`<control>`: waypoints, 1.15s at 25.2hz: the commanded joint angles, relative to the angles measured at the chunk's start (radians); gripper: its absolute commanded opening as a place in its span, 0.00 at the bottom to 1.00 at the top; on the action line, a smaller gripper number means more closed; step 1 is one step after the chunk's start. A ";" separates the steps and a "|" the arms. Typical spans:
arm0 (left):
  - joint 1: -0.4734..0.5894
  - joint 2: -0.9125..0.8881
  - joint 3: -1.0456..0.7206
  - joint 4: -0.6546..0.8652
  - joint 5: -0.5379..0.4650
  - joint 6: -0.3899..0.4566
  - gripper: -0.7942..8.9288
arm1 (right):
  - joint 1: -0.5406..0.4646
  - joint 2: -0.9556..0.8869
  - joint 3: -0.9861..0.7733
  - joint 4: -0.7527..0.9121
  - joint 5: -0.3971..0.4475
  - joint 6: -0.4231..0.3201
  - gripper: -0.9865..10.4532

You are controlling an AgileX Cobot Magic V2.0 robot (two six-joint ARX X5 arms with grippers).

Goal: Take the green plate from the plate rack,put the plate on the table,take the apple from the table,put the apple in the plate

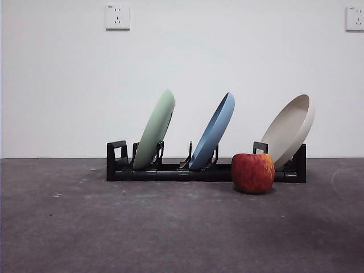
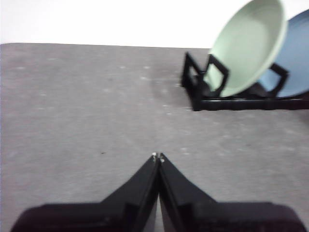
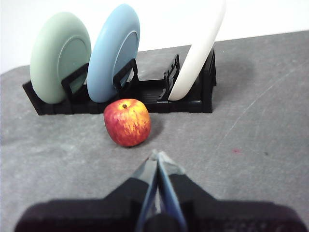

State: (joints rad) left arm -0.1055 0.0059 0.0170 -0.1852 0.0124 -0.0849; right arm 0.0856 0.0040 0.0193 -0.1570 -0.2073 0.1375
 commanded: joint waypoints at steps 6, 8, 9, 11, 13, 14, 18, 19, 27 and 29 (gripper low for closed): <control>0.003 -0.004 0.031 0.026 0.129 -0.137 0.07 | 0.001 -0.001 0.047 0.016 -0.003 0.161 0.08; 0.003 -0.003 0.059 0.018 0.132 -0.162 0.07 | 0.001 0.006 0.079 0.014 -0.003 0.167 0.08; 0.003 0.000 0.078 0.013 0.145 -0.171 0.07 | 0.001 0.013 0.101 0.013 -0.003 0.173 0.08; 0.002 0.011 0.116 -0.004 0.157 -0.183 0.07 | 0.001 0.033 0.143 0.011 -0.004 0.183 0.08; 0.002 0.033 0.166 -0.036 0.175 -0.183 0.07 | 0.001 0.064 0.200 -0.019 -0.005 0.183 0.08; 0.002 0.045 0.188 -0.048 0.186 -0.183 0.07 | 0.001 0.081 0.226 -0.036 -0.005 0.183 0.08; 0.002 0.126 0.295 -0.103 0.257 -0.179 0.07 | 0.002 0.178 0.366 -0.154 -0.046 0.148 0.08; 0.002 0.147 0.319 -0.117 0.274 -0.177 0.07 | 0.002 0.202 0.397 -0.181 -0.063 0.132 0.08; 0.002 0.349 0.529 -0.279 0.488 -0.077 0.07 | 0.002 0.426 0.674 -0.531 -0.247 -0.086 0.08; 0.002 0.385 0.563 -0.316 0.546 -0.053 0.07 | 0.002 0.473 0.726 -0.613 -0.284 -0.139 0.08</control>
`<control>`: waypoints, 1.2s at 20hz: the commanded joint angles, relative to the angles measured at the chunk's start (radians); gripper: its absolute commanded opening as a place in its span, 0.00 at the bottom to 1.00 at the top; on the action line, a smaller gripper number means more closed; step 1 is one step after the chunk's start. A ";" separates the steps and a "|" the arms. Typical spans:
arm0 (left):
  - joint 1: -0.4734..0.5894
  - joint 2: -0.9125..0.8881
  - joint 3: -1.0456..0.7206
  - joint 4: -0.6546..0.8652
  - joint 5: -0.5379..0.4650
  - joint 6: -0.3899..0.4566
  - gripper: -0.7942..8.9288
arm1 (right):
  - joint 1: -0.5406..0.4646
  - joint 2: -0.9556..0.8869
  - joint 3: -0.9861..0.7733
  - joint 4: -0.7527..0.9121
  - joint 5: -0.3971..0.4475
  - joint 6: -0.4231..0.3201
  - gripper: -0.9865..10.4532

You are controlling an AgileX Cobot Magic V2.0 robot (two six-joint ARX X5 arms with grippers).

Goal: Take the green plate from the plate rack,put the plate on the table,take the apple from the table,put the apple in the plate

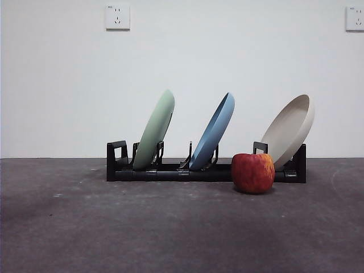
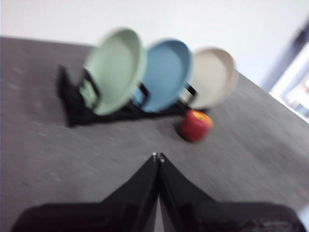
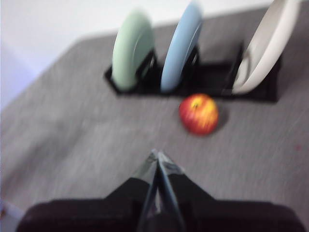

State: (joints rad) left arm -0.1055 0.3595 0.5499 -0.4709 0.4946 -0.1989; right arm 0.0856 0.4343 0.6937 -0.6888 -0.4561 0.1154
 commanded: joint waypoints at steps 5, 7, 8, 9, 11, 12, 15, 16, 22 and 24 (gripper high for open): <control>0.002 0.103 0.097 -0.122 0.177 0.112 0.07 | 0.003 0.147 0.156 -0.284 -0.124 -0.230 0.08; 0.002 0.116 0.112 -0.161 0.217 0.133 0.07 | 0.003 0.174 0.178 -0.354 -0.152 -0.270 0.08; 0.002 0.119 0.116 -0.176 0.231 0.144 0.07 | 0.003 0.182 0.182 -0.376 -0.155 -0.281 0.08; 0.002 0.121 0.120 -0.195 0.244 0.158 0.07 | 0.003 0.186 0.183 -0.395 -0.156 -0.294 0.08; 0.001 0.121 0.121 -0.225 0.246 0.182 0.07 | 0.003 0.192 0.183 -0.421 -0.154 -0.310 0.08; 0.001 0.121 0.121 -0.237 0.245 0.193 0.07 | 0.003 0.194 0.183 -0.424 -0.154 -0.309 0.08; 0.001 0.121 0.121 -0.259 0.239 0.204 0.07 | 0.003 0.194 0.183 -0.419 -0.146 -0.308 0.08; 0.001 0.121 0.121 -0.259 0.240 0.204 0.08 | 0.003 0.194 0.183 -0.418 -0.145 -0.308 0.09; 0.001 0.122 0.122 -0.256 0.230 0.193 0.46 | 0.003 0.194 0.183 -0.413 -0.144 -0.294 0.41; 0.001 0.122 0.122 -0.257 0.208 0.188 0.64 | 0.003 0.194 0.183 -0.408 -0.143 -0.279 0.60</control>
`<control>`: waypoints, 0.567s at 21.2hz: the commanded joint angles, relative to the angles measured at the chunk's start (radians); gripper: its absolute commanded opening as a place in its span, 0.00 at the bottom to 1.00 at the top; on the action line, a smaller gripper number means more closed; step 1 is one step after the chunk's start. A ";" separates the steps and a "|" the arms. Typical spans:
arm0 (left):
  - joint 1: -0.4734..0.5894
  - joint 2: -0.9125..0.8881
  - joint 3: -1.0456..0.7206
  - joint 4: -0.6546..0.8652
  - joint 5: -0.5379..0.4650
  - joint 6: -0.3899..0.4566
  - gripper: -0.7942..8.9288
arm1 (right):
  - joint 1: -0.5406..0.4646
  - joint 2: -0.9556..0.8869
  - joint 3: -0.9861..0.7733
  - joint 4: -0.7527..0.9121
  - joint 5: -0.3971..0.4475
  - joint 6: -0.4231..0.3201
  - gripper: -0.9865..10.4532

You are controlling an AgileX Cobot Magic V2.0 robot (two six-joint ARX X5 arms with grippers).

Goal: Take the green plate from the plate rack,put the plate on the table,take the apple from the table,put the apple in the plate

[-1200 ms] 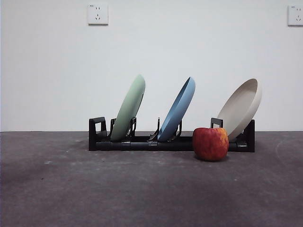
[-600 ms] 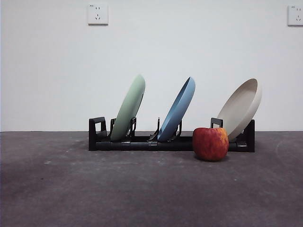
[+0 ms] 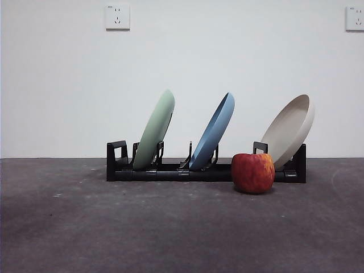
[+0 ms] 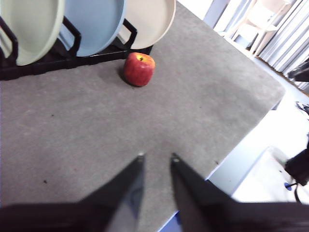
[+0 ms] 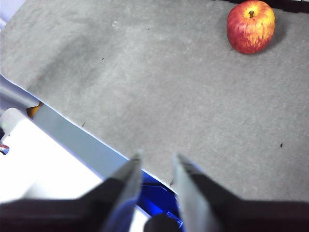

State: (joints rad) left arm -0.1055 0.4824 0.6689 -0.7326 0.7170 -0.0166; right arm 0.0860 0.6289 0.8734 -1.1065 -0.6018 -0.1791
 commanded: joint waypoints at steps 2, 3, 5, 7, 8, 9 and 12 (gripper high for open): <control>0.001 -0.001 0.003 0.006 -0.023 0.002 0.64 | 0.003 0.000 0.003 0.010 0.005 0.031 0.67; 0.001 -0.001 0.004 0.006 -0.027 0.000 0.64 | 0.003 0.000 0.003 0.010 0.005 0.032 0.66; 0.001 0.000 0.005 0.007 -0.034 -0.003 0.64 | 0.003 0.000 0.003 0.009 0.005 0.033 0.66; 0.001 0.002 0.005 0.015 -0.035 -0.003 0.64 | 0.003 0.000 0.003 0.009 0.005 0.034 0.66; 0.001 0.006 0.005 0.024 -0.035 -0.006 0.64 | 0.003 0.000 0.003 0.009 0.005 0.034 0.66; 0.001 0.009 0.005 0.031 -0.035 -0.009 0.64 | 0.003 0.000 0.003 0.009 0.005 0.037 0.66; 0.000 0.034 0.006 0.069 -0.035 -0.011 0.64 | 0.003 0.000 0.003 0.009 0.005 0.041 0.66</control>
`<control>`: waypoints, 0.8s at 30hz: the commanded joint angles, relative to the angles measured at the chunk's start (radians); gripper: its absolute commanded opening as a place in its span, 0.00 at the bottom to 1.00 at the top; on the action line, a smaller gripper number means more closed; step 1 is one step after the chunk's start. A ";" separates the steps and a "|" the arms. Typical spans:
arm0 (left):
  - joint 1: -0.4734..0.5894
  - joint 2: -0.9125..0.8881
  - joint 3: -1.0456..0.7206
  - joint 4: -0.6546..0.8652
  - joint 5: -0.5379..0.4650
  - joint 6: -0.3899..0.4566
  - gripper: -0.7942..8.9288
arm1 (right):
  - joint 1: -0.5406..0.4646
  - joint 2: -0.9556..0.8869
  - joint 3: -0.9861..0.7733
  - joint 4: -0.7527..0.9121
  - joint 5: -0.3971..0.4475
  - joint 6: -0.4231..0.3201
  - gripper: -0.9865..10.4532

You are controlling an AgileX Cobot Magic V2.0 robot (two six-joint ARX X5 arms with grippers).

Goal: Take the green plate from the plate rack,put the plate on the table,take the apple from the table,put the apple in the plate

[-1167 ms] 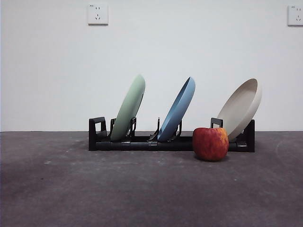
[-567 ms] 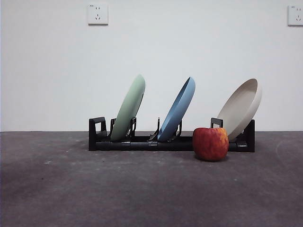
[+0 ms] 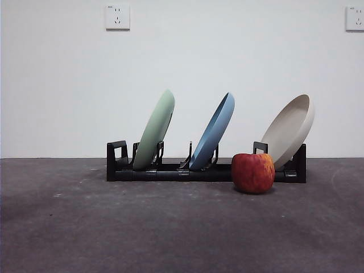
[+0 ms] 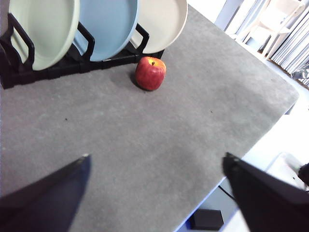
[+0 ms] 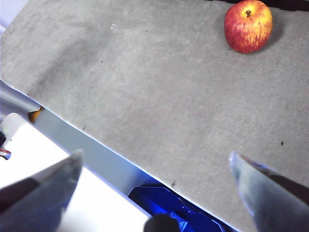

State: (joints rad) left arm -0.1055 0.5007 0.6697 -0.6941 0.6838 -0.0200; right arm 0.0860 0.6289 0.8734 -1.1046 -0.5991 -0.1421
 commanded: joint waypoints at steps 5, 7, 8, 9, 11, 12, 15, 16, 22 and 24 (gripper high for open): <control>-0.001 0.086 0.006 0.161 -0.001 -0.049 0.64 | 0.003 0.000 0.003 0.008 0.002 0.004 0.66; -0.010 0.130 0.006 0.230 0.000 -0.066 0.64 | 0.003 0.000 0.003 0.007 0.002 0.004 0.66; -0.018 0.157 0.007 0.268 -0.001 -0.076 0.64 | 0.003 0.000 0.003 0.008 0.002 0.004 0.66; -0.027 0.183 0.009 0.298 -0.004 -0.086 0.64 | 0.003 0.000 0.003 0.007 0.002 0.004 0.66; -0.048 0.254 0.027 0.348 -0.020 -0.089 0.64 | 0.003 0.000 0.003 0.008 0.002 0.006 0.66; -0.059 0.288 0.040 0.361 -0.039 -0.088 0.64 | 0.003 0.000 0.003 0.008 0.002 0.007 0.66; -0.100 0.406 0.097 0.404 -0.098 -0.080 0.64 | 0.003 0.000 0.003 0.007 0.002 0.007 0.66; -0.114 0.449 0.122 0.421 -0.116 -0.080 0.64 | 0.003 0.000 0.003 0.007 0.002 0.007 0.66; -0.178 0.697 0.298 0.506 -0.212 -0.047 0.64 | 0.003 0.000 0.003 0.008 0.002 0.007 0.66; -0.200 0.777 0.371 0.507 -0.255 -0.027 0.64 | 0.003 0.000 0.003 0.007 0.003 0.007 0.66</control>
State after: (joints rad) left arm -0.2955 1.2392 1.0157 -0.1951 0.4442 -0.0776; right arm 0.0860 0.6289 0.8734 -1.1030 -0.5987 -0.1421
